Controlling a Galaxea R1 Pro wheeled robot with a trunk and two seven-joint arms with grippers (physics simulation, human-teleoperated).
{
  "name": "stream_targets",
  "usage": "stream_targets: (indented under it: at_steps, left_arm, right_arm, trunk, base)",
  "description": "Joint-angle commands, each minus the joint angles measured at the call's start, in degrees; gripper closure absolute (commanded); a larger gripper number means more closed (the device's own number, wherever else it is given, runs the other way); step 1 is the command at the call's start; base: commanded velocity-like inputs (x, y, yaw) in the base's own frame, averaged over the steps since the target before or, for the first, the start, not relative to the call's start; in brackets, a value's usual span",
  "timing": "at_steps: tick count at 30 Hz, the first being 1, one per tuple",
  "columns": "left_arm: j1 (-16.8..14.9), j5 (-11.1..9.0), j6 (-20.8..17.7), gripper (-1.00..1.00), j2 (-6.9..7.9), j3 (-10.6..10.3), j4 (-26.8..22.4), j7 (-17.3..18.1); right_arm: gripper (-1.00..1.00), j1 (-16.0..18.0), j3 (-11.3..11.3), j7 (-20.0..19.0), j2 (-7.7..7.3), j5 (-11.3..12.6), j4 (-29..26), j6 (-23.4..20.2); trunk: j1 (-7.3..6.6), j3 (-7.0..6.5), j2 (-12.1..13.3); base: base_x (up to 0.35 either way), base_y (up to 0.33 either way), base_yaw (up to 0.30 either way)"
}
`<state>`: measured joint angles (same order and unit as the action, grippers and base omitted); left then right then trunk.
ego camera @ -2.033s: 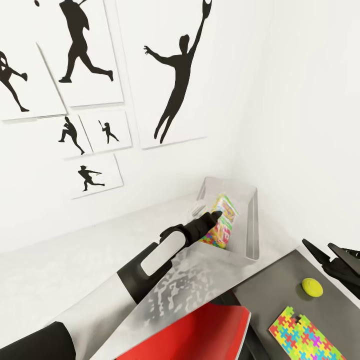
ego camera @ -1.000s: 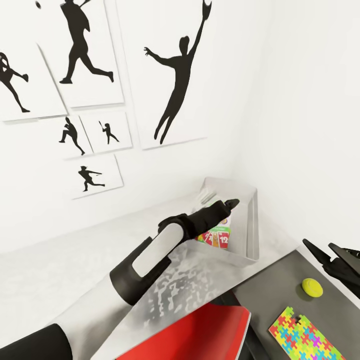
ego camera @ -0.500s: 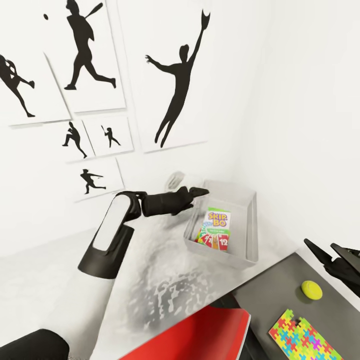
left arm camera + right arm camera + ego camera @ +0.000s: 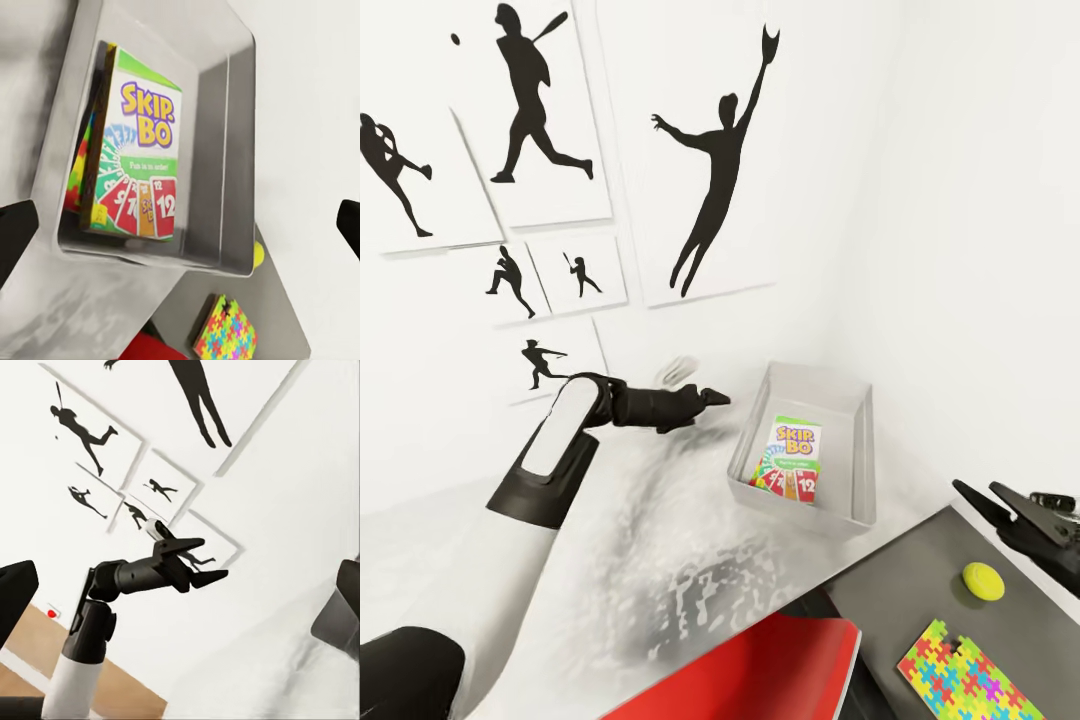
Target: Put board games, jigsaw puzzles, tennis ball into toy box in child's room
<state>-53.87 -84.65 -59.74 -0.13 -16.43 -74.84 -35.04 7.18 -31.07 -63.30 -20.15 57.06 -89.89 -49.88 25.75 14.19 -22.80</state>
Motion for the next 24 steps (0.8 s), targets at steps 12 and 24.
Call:
stream_targets:
  at_steps: [12, 24]
  left_arm:
    - [-6.96, -0.02, -0.05, -1.0, -7.26, -2.57, 14.85, -15.36]
    - [-11.95, 3.99, 0.24, -1.0, -9.86, -2.68, 26.11, -18.7]
  right_arm:
    - [-1.0, 16.19, 6.66, 29.28, -0.28, -0.43, -0.46, -10.12]
    - [-1.0, 30.28, 23.12, 52.2, 0.71, -0.13, 1.28, -10.12]
  trunk:
    - [0.03, 0.11, -0.11]
    - [0.03, 0.11, -0.11]
  base:
    - [0.0, 0.0, 0.0]
    - [0.0, 0.0, 0.0]
